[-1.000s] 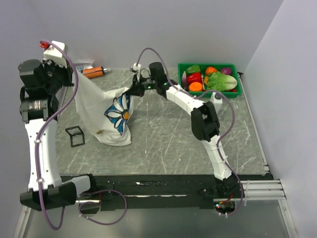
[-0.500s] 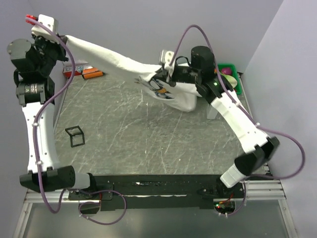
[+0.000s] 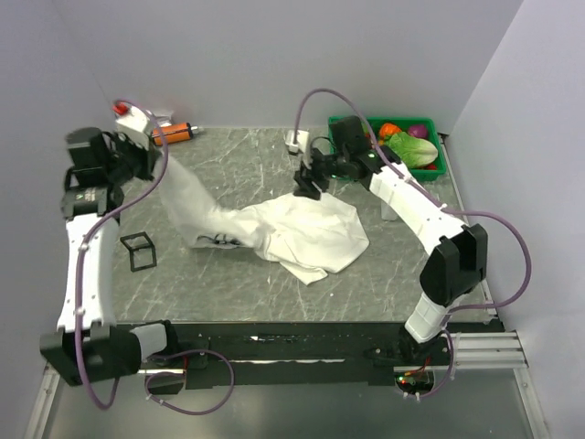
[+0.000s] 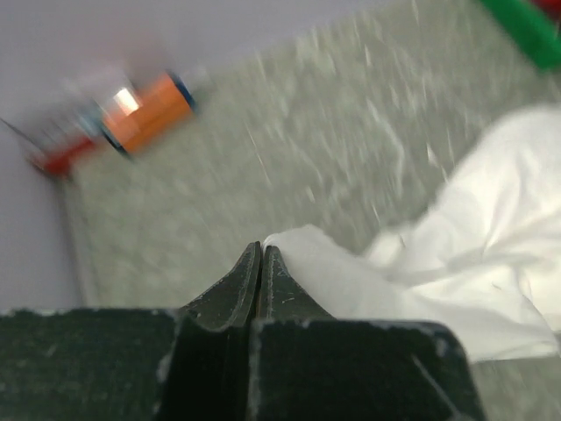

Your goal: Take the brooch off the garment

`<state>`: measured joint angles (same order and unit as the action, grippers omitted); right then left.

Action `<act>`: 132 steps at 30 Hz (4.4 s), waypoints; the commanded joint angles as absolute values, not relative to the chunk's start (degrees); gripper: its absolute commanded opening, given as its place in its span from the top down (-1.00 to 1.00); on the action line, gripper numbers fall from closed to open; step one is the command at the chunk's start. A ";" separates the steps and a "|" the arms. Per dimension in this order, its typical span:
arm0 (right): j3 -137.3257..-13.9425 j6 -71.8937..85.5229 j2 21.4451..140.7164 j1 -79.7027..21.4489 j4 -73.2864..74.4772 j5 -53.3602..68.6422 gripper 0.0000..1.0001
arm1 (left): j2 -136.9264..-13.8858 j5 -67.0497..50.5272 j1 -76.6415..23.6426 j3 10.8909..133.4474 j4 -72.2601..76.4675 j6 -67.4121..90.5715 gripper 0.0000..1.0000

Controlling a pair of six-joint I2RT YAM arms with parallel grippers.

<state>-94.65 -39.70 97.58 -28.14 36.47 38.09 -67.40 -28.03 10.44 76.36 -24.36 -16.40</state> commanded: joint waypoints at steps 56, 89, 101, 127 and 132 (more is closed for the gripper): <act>-77.08 -38.32 114.61 -27.07 61.61 41.05 -0.02 | -78.13 -31.29 8.35 73.92 -25.23 -7.30 0.99; -114.62 -43.16 101.24 -19.26 59.25 14.79 1.00 | -83.14 -26.37 9.05 90.16 -17.51 -4.49 0.99; -130.25 -36.21 103.45 -10.64 23.93 0.18 1.00 | -97.20 -23.29 9.05 128.12 -8.53 -0.53 0.99; -108.65 -33.75 65.67 -10.63 16.70 16.96 1.00 | -83.59 -11.43 8.88 142.29 -1.06 -15.46 0.99; -108.37 -31.03 61.26 -10.63 18.28 17.66 1.00 | -82.35 -10.55 8.88 146.06 2.11 -15.29 0.99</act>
